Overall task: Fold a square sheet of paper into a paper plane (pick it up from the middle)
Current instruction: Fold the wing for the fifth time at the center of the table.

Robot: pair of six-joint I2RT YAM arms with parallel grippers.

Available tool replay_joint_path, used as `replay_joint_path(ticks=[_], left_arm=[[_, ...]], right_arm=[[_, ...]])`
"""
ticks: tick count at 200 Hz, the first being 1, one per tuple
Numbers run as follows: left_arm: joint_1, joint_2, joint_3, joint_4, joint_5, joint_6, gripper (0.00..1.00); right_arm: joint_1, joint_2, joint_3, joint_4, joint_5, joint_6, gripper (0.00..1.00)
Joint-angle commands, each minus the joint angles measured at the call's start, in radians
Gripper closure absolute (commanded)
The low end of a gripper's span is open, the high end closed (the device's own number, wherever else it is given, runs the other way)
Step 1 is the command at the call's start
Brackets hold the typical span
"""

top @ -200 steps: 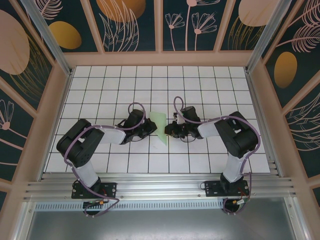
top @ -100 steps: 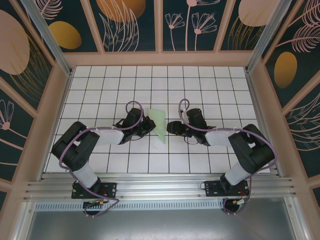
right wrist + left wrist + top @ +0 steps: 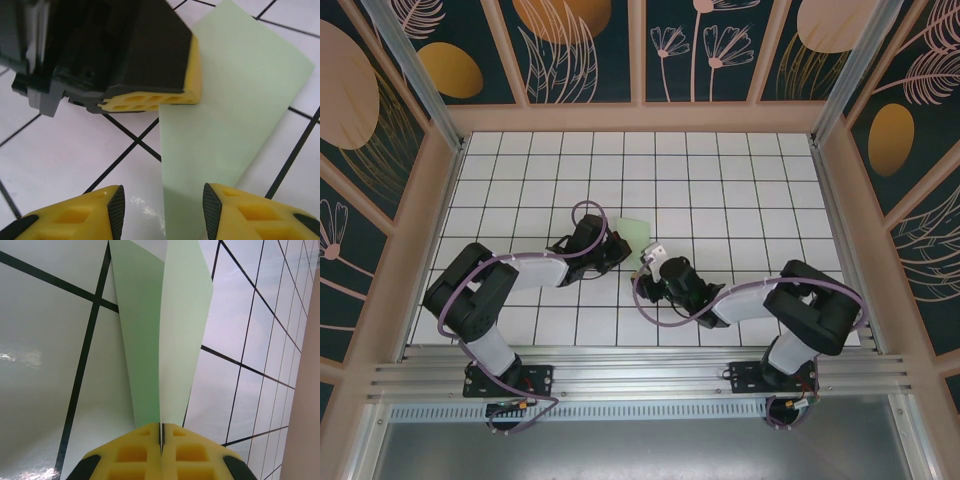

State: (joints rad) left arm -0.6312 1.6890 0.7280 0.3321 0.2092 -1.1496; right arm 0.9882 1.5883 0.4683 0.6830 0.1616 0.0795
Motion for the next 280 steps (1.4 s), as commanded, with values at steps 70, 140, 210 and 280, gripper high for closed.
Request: replay_joint_path(ticks=[70, 140, 210, 280], left_arm=[[-0.002, 0.009, 0.024, -0.027, 0.001, 0.011, 0.98], [-0.001, 0.012, 0.024, -0.029, 0.004, 0.013, 0.98], [-0.001, 0.016, 0.025, -0.031, 0.006, 0.012, 0.97], [-0.002, -0.06, 0.03, -0.104, -0.071, 0.036, 0.7]], right_arm=[[0.054, 0.147, 0.067, 0.127, 0.206, -0.266, 0.63], [0.054, 0.186, 0.1, 0.112, 0.235, -0.3, 0.72], [0.06, 0.212, 0.113, 0.113, 0.268, -0.302, 0.81], [0.058, 0.212, 0.092, 0.129, 0.28, -0.216, 1.0]])
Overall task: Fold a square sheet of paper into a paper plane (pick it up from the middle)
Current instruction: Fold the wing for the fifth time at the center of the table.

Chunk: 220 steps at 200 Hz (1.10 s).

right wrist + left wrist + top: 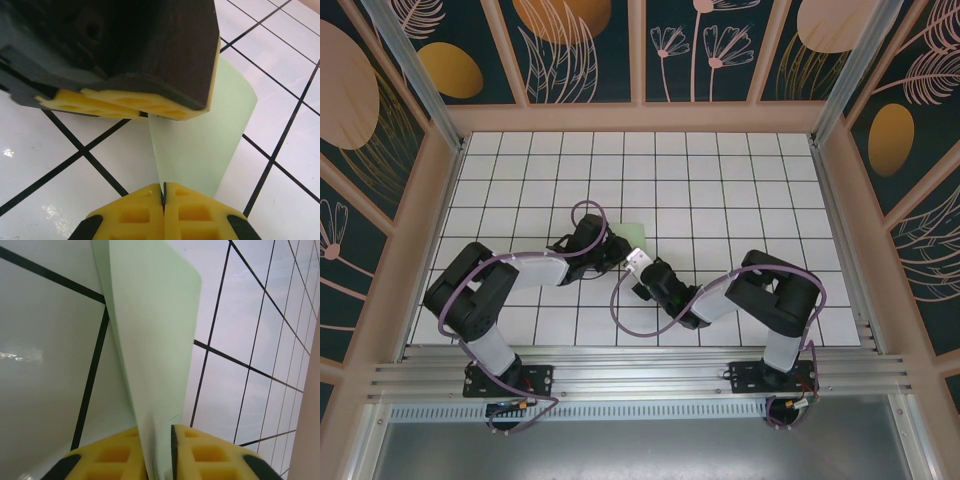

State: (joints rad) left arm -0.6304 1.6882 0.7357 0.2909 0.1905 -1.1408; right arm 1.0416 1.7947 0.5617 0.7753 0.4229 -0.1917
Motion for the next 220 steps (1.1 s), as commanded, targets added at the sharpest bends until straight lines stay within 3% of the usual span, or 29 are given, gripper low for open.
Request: replay_joint_path(ticks=[1, 20, 52, 110, 220], left_arm=[[-0.003, -0.063, 0.022, -0.066, -0.055, 0.029, 0.69], [-0.002, -0.123, 0.012, -0.107, -0.118, 0.039, 0.54], [-0.002, -0.225, -0.013, -0.177, -0.224, 0.043, 0.41], [-0.002, -0.365, -0.096, -0.17, -0.333, 0.032, 0.36], [-0.002, -0.281, -0.092, -0.073, -0.228, 0.011, 0.36]], right_arm=[[0.005, 0.004, -0.002, 0.038, 0.018, 0.057, 1.0], [0.0, -0.004, -0.012, 0.054, -0.018, 0.099, 1.0], [-0.009, -0.006, -0.023, 0.068, -0.098, 0.171, 1.0], [-0.058, -0.039, -0.061, 0.102, -0.219, 0.332, 1.0], [-0.239, -0.102, -0.178, 0.224, -0.47, 0.714, 1.0]])
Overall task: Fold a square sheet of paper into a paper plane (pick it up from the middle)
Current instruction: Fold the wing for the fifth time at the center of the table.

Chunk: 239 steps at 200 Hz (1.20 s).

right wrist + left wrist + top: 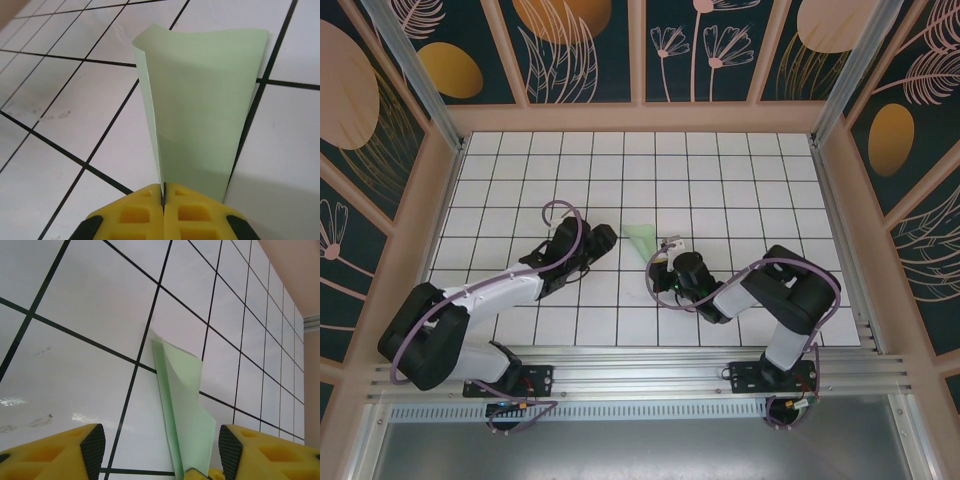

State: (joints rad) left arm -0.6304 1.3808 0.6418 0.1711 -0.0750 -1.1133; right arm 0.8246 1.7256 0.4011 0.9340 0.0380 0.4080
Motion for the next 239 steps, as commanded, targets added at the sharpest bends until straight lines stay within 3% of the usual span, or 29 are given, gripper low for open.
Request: replay_joint_path(ticks=[1, 70, 119, 163, 239], left_arm=[[-0.002, 0.027, 0.002, 0.048, 0.038, -0.017, 0.36], [-0.002, 0.115, 0.03, 0.149, 0.15, -0.043, 0.37], [-0.001, 0.177, 0.069, 0.18, 0.202, -0.052, 0.33], [-0.002, 0.308, 0.173, 0.092, 0.262, -0.079, 0.29], [-0.002, 0.358, 0.2, -0.01, 0.229, -0.112, 0.28]], right_arm=[[-0.023, -0.033, -0.018, 0.064, -0.087, 0.117, 1.0], [-0.05, -0.008, -0.037, 0.08, -0.132, 0.213, 0.98], [-0.032, -0.025, -0.087, 0.135, -0.114, 0.056, 0.99], [0.008, -0.033, -0.075, 0.128, -0.091, -0.086, 1.0], [0.042, -0.008, -0.065, 0.139, -0.065, -0.166, 1.0]])
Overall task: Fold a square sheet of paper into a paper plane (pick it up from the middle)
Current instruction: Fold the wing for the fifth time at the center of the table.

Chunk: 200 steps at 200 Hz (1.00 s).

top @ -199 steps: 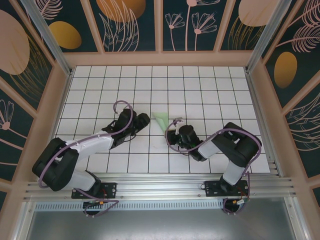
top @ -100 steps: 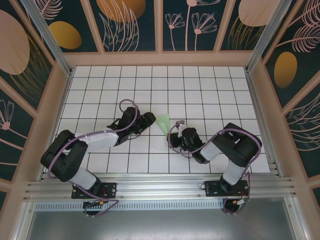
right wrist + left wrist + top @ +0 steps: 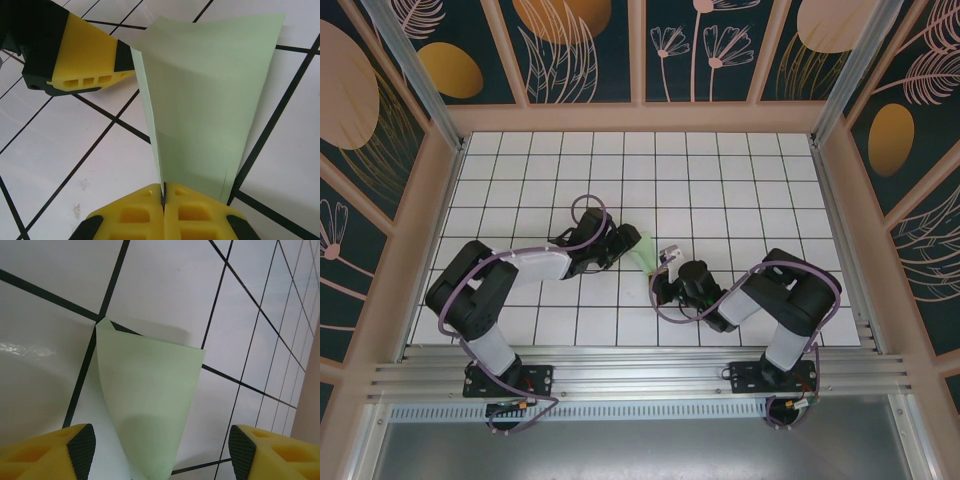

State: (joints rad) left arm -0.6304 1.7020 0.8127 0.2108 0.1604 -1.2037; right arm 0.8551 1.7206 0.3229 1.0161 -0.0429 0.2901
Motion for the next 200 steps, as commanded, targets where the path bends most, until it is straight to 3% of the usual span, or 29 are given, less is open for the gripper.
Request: replay_joint_path(ticks=[1, 47, 72, 105, 146, 168, 200], left_arm=[[-0.002, 0.038, 0.029, -0.051, -0.006, -0.023, 0.28], [-0.002, 0.084, 0.073, -0.069, 0.01, -0.009, 0.45], [-0.002, 0.079, 0.079, -0.106, -0.009, 0.011, 0.58], [-0.002, 0.068, 0.083, -0.137, -0.03, 0.029, 0.68], [-0.002, 0.063, 0.087, -0.149, -0.033, 0.036, 0.92], [-0.002, 0.06, 0.087, -0.151, -0.031, 0.035, 0.99], [-0.002, 0.061, 0.094, -0.148, -0.025, 0.035, 0.99]], right_arm=[[0.013, -0.003, 0.013, 0.056, 0.015, -0.05, 1.0], [0.024, 0.0, 0.02, 0.057, 0.029, -0.113, 0.99], [0.025, -0.004, 0.034, 0.021, 0.022, -0.139, 0.95], [0.029, -0.014, 0.045, -0.022, 0.012, -0.187, 0.88], [0.045, -0.056, 0.067, -0.12, 0.054, -0.24, 0.78], [0.074, -0.087, 0.078, -0.183, 0.126, -0.284, 0.74], [0.137, -0.077, 0.137, -0.301, 0.256, -0.348, 0.73]])
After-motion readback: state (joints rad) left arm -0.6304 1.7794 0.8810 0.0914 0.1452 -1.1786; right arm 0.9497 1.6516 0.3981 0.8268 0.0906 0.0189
